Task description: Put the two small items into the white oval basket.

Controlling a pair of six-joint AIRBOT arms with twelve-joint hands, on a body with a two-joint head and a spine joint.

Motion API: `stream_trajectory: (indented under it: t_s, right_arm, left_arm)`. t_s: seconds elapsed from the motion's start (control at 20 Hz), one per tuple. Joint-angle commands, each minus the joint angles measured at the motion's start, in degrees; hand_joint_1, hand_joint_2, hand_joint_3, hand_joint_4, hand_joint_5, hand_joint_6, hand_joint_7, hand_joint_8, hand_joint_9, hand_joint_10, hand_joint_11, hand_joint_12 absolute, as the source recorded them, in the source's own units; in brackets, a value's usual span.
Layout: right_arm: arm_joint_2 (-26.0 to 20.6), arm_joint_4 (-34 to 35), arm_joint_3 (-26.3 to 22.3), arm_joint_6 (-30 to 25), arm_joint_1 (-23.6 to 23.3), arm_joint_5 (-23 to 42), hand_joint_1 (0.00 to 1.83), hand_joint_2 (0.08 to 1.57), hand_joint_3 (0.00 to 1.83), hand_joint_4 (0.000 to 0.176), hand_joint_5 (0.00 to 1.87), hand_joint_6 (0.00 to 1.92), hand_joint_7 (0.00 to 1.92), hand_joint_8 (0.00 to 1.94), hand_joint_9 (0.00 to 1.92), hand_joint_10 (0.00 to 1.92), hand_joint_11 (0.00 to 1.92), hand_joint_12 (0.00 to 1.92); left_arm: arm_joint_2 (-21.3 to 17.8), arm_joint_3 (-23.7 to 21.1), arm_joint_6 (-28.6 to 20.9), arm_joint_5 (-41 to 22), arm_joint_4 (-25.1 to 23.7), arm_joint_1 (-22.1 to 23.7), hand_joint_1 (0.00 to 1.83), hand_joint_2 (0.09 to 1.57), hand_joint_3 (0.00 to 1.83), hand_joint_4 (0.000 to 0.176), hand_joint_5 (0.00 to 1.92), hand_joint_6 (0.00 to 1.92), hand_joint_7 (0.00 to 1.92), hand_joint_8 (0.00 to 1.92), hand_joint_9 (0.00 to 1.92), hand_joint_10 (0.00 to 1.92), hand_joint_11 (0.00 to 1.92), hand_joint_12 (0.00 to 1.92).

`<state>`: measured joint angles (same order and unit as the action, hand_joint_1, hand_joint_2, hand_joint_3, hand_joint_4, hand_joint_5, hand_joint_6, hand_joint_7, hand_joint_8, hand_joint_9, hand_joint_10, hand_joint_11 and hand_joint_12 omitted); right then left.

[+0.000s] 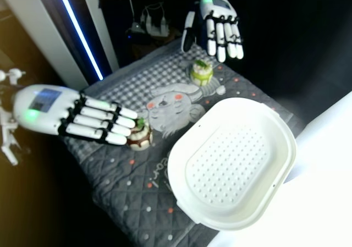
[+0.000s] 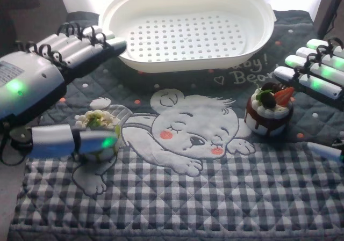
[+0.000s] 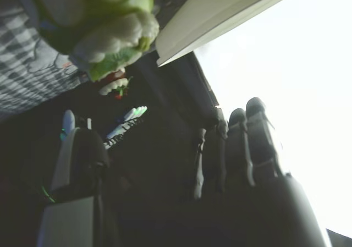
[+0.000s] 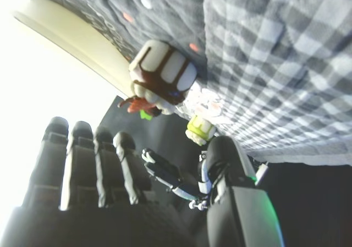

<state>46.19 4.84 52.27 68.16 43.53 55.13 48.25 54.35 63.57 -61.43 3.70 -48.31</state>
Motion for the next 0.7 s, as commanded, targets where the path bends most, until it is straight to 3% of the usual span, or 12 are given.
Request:
stream_trajectory:
  t_s: [0.0,0.05,0.15,0.2,0.25,0.3,0.4,0.45,0.5,0.55,0.65]
  right_arm:
    - [-0.85,-0.08,-0.15,0.18,-0.29,7.16,0.49,1.24,0.02,0.0,0.0,0.0,0.0,0.0,0.0,0.0,0.0,0.0]
    - [-1.14,-0.26,-0.49,0.18,-0.29,7.29,0.48,1.24,0.02,0.0,0.0,0.0,0.0,0.0,0.0,0.0,0.0,0.0]
    - [-1.19,-0.28,-0.56,0.18,-0.29,7.24,0.47,1.24,0.01,0.0,0.0,0.0,0.0,0.0,0.0,0.0,0.0,0.0]
    - [-1.08,-0.23,-0.33,0.16,-0.29,6.98,0.52,1.23,0.0,0.0,0.0,0.0,0.0,0.0,0.0,0.0,0.0,0.0]
    - [-1.06,-0.22,-0.3,0.16,-0.3,6.95,0.52,1.23,0.0,0.0,0.0,0.0,0.0,0.0,0.0,0.0,0.0,0.0]
    - [-0.86,-0.19,0.01,0.16,-0.3,6.79,0.55,1.22,0.0,0.0,0.0,0.0,0.0,0.0,0.0,0.0,0.0,0.0]
    - [-0.22,0.4,0.66,0.16,-0.31,6.68,0.57,1.22,0.0,0.0,0.0,0.0,0.0,0.0,0.0,0.0,0.0,0.0]
    - [0.31,0.77,1.15,0.15,-0.31,6.37,0.54,1.22,0.0,0.0,0.0,0.0,0.0,0.0,0.0,0.0,0.0,0.0]
    - [1.01,1.2,1.76,0.15,-0.32,5.73,0.52,1.23,0.0,0.005,0.0,0.0,0.0,0.0,0.0,0.0,0.0,0.0]
    - [1.61,1.44,2.27,0.15,-0.32,5.11,0.56,1.21,0.0,0.029,0.0,0.0,0.0,0.0,0.0,0.0,0.0,0.0]
    - [2.83,1.9,3.27,0.15,-0.33,4.24,0.57,1.21,0.0,0.034,0.0,0.0,0.0,0.0,0.0,0.0,0.0,0.0]
  left_arm:
    - [-0.76,-0.18,0.3,-7.9,0.0,0.38,0.45,1.13,0.01,0.017,0.05,0.01,0.02,0.0,0.0,0.0,0.0,0.25]
    - [-0.95,-0.48,0.3,-8.14,-0.16,0.19,0.5,1.13,0.0,0.034,0.05,0.0,0.02,0.0,0.0,0.0,0.0,0.29]
    - [-1.0,-0.81,0.3,-8.04,-0.19,-0.15,0.62,1.13,0.0,0.035,0.07,0.0,0.04,0.0,0.0,0.0,0.0,0.43]
    - [-0.79,-0.86,0.3,-6.95,-0.19,-0.28,0.67,1.11,0.0,0.013,0.1,0.0,0.08,0.0,0.04,0.01,0.0,0.68]
    - [-0.75,-0.86,0.3,-6.79,-0.19,-0.29,0.67,1.11,0.0,0.013,0.1,0.0,0.08,0.0,0.04,0.01,0.0,0.68]
    - [-0.41,-0.84,0.3,-5.95,-0.19,-0.3,0.69,1.1,0.0,0.0,0.12,0.0,0.09,0.0,0.06,0.01,0.0,0.72]
    - [0.26,-0.68,0.3,-4.99,-0.19,-0.51,0.68,1.1,0.0,0.03,0.09,0.0,0.07,0.0,0.07,0.01,0.0,0.66]
    - [0.62,-0.6,0.3,-4.35,-0.19,-0.74,0.67,1.11,0.0,0.045,0.07,0.0,0.08,0.0,0.09,0.02,0.0,0.81]
    - [1.04,-0.43,0.28,-3.45,-0.18,-1.01,0.68,1.11,0.0,0.041,0.08,0.01,0.09,0.0,0.11,0.02,0.0,0.91]
    - [1.4,-0.3,0.27,-2.7,-0.18,-1.22,0.7,1.1,0.0,0.055,0.1,0.01,0.09,0.0,0.11,0.02,0.0,0.92]
    - [2.29,0.0,0.26,-1.48,-0.05,-1.46,0.7,1.1,0.0,0.058,0.12,0.01,0.11,0.0,0.14,0.02,0.0,0.98]
